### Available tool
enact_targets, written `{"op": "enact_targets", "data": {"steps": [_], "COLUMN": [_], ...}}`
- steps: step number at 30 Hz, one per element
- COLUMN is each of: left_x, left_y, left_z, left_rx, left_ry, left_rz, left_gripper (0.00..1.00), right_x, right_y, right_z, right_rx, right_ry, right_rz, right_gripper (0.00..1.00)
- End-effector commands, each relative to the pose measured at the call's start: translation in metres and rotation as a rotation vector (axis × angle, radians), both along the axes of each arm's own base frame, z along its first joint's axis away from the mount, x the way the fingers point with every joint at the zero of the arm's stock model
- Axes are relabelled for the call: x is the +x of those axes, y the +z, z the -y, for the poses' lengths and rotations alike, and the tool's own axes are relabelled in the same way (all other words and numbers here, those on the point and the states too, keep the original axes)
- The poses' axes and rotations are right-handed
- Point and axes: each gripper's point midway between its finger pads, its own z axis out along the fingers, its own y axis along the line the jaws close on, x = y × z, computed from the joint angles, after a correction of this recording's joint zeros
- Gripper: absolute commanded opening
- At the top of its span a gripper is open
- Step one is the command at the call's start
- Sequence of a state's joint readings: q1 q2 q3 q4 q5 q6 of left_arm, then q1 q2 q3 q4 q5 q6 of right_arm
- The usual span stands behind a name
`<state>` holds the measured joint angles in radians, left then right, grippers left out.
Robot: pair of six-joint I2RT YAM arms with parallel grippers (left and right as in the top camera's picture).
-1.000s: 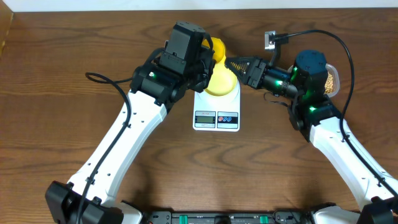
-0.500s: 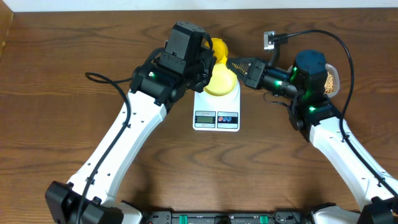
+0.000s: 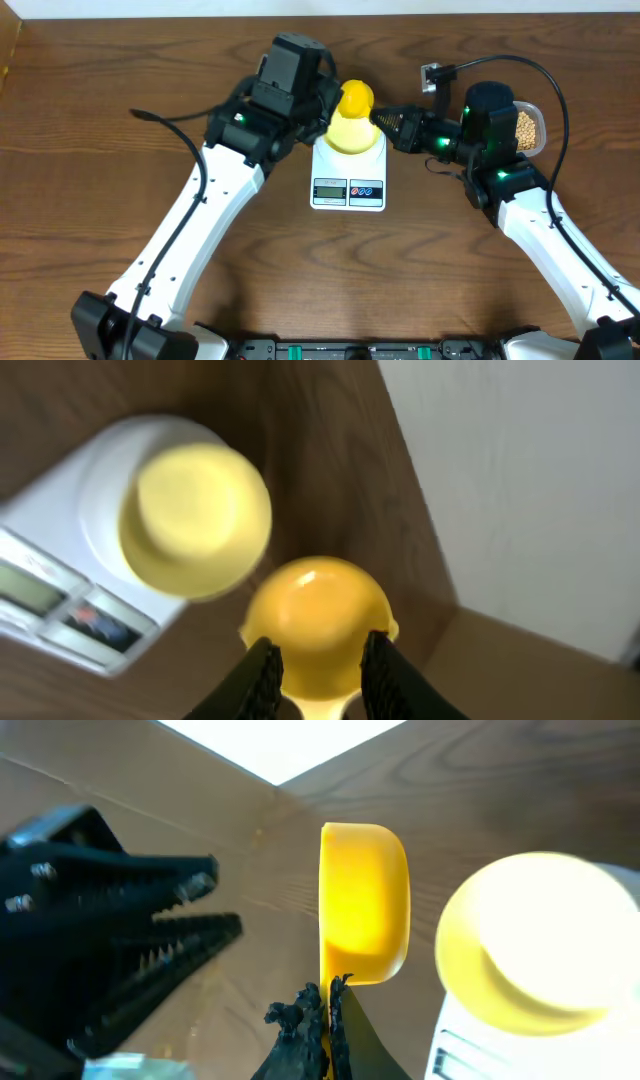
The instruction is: Scoop item into bowl and weigh 50g on scale
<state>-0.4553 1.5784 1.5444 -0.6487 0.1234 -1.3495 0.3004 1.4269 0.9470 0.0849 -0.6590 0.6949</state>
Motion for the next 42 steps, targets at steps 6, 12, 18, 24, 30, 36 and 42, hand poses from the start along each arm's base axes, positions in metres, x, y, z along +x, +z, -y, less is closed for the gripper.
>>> {"op": "enact_targets", "data": {"steps": [6, 12, 18, 24, 30, 36, 42], "left_x": [-0.006, -0.012, -0.012, -0.027, -0.043, -0.046, -0.057], "left_y": [0.018, 0.015, 0.009, -0.003, -0.011, -0.021, -0.043], "left_z": [-0.048, -0.081, -0.101, -0.108, -0.092, -0.077, -0.059], "left_rx": [0.395, 0.574, 0.598, 0.595, 0.584, 0.608, 0.604], "left_ry": [-0.311, -0.443, -0.426, -0.439, -0.594, -0.677, -0.759], "left_rz": [0.201, 0.224, 0.184, 0.101, 0.094, 0.094, 0.024], "left_gripper": [0.41, 0.66, 0.70, 0.78, 0.78, 0.76, 0.72], "right_x": [0.002, 0.004, 0.005, 0.010, 0.014, 0.015, 0.015], "right_y": [-0.011, 0.001, 0.026, 0.032, 0.031, 0.032, 0.030], "right_z": [0.019, 0.042, 0.061, 0.088, 0.116, 0.131, 0.136], "right_rx": [-0.150, -0.309, -0.443, -0.469, -0.458, -0.441, -0.450], "right_ry": [-0.013, -0.026, -0.063, -0.116, -0.149, -0.155, -0.160], "right_rz": [0.037, 0.024, 0.043, 0.014, -0.002, -0.002, -0.007], "right_gripper": [0.01, 0.01, 0.01, 0.01, 0.01, 0.01, 0.01]}}
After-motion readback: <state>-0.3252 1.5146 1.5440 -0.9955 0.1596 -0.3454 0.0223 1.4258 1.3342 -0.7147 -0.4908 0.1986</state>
